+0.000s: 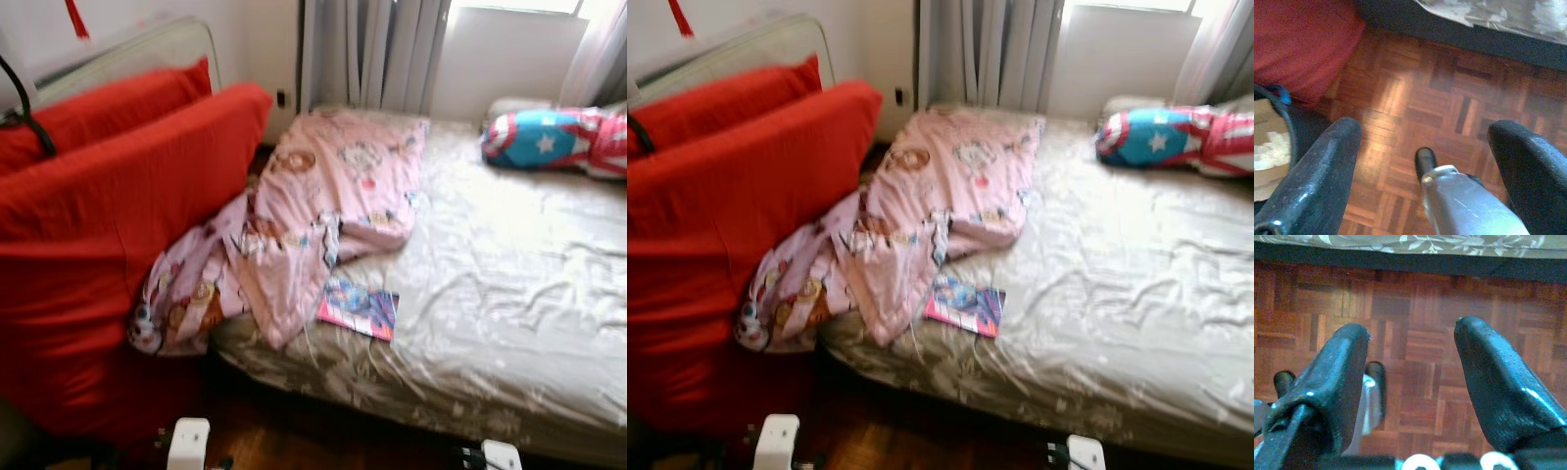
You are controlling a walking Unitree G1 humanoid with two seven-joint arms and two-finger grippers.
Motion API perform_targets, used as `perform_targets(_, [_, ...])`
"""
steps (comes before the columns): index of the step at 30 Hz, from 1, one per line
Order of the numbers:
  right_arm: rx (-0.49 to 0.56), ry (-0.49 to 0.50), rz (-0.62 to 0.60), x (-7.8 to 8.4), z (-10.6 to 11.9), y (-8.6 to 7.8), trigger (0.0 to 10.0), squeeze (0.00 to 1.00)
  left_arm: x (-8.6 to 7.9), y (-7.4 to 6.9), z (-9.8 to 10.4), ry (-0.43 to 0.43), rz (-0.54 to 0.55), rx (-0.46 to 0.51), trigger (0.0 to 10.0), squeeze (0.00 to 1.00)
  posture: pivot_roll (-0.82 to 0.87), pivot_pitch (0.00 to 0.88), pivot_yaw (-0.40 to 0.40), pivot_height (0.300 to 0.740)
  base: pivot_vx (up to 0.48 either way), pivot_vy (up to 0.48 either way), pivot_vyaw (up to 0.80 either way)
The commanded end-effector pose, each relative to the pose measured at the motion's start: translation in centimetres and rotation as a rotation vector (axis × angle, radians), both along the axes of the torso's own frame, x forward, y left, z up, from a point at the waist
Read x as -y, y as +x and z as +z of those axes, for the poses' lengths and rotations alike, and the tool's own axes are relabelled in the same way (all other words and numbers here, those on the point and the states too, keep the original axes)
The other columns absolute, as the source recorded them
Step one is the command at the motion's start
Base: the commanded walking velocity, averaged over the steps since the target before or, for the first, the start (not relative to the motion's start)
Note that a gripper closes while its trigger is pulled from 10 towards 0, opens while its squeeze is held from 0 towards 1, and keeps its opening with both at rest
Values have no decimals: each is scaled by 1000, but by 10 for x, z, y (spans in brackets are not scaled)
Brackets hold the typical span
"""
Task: Clean up the room
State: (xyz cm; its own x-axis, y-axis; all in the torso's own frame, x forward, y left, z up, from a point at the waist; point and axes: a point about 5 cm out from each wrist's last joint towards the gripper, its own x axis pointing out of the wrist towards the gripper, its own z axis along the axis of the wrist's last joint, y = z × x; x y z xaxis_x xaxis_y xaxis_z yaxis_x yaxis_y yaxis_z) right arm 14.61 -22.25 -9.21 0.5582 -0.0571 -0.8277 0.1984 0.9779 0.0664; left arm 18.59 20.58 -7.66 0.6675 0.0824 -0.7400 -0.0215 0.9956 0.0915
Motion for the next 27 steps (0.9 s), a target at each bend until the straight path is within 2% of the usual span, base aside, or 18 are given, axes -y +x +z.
perform_targets(1, [-6, -5, -24, 4, 0, -2, 10000, 0, 4, 0, -1, -9, -12, -11, 10000, 0, -34, 0, -21, 740, 0, -274, 0])
perform_targets(23, [2, -6, -56, 4, 0, -1, 10000, 0, 4, 0, -1, -9, -19, -15, 10000, 0, -55, 0, -13, 740, 0, -271, 0])
perform_targets(27, [-1, -6, -57, 5, 0, -1, 10000, 0, 5, 1, -1, -10, -20, -15, 10000, 0, -58, 0, -13, 740, 0, -274, -744])
